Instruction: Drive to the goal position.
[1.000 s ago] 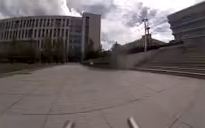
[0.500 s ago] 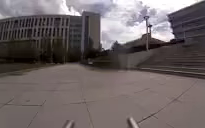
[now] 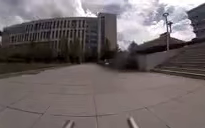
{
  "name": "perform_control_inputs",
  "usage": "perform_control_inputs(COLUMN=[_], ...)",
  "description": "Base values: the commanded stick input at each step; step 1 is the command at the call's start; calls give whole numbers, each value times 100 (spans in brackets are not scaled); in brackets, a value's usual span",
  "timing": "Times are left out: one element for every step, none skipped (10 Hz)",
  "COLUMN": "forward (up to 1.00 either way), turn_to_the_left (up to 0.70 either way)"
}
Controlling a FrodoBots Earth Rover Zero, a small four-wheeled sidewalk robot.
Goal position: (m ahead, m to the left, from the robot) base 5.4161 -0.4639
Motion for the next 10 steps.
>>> perform_control_inputs(forward=[100, 100, 100, 100, 100, 100, 100, 100, 100, 100], turn_to_the_left=[1, 1, 1, 1, 1, 1, 1, 1, 1, 1])
